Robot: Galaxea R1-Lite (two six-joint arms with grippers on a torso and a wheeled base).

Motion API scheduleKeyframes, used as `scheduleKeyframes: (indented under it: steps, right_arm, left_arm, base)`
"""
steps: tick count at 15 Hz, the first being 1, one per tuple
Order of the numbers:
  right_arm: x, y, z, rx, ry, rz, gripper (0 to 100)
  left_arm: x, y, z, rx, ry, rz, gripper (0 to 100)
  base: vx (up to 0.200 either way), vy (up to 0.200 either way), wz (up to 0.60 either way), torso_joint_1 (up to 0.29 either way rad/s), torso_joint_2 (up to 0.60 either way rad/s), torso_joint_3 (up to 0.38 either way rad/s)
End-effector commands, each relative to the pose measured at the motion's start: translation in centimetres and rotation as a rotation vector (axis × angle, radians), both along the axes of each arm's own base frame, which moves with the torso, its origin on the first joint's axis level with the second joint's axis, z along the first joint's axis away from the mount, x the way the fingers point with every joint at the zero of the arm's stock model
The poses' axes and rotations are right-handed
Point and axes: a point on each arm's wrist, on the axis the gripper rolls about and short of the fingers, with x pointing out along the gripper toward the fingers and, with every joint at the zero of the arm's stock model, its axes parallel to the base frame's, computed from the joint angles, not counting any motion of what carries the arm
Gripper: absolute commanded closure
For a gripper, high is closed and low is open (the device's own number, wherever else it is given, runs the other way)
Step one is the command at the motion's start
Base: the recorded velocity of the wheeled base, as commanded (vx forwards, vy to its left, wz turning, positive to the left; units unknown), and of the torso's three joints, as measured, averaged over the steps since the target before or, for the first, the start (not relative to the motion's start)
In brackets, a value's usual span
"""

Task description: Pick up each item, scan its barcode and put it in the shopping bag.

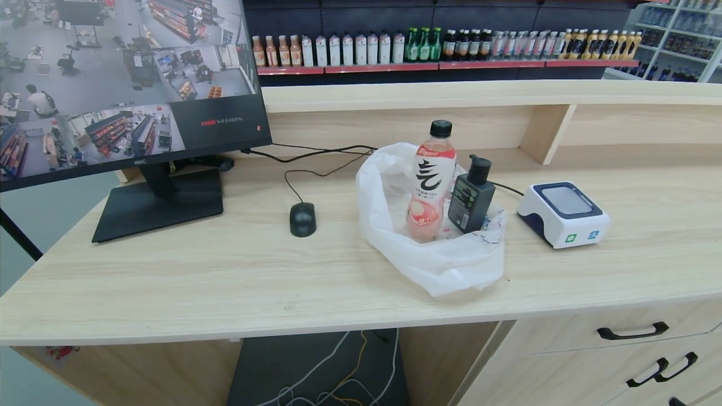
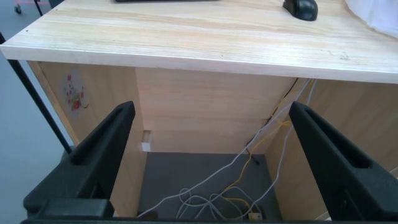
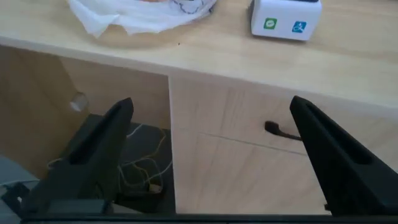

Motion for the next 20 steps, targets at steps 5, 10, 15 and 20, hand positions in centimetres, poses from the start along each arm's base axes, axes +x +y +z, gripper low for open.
scheduleKeyframes:
  steps: [5, 10, 15, 20]
  right_arm:
    - [-2.7, -0.6, -3.9, 0.035, 0.153, -0.114, 0]
    - [-4.2, -0.5, -4.2, 0.09, -0.037, -0.264, 0]
    - [-4.3, -0.5, -4.3, 0.133, -0.046, -0.261, 0]
    - [-4.3, -0.5, -4.3, 0.133, -0.046, -0.261, 0]
  left_arm:
    - [0.0, 0.0, 0.0, -0.001, 0.0, 0.001, 0]
    - [0.0, 0.0, 0.0, -0.001, 0.0, 0.001, 0]
    - [0.0, 0.0, 0.0, -0.001, 0.0, 0.001, 0]
    - [0.0, 0.0, 0.0, -0.001, 0.0, 0.001, 0]
  base:
    - [0.0, 0.0, 0.0, 0.0, 0.0, 0.0]
    - [0.0, 0.0, 0.0, 0.0, 0.0, 0.0]
    - [-0.12, 0.0, 0.0, 0.003, 0.0, 0.0]
    - [0.0, 0.0, 0.0, 0.0, 0.0, 0.0]
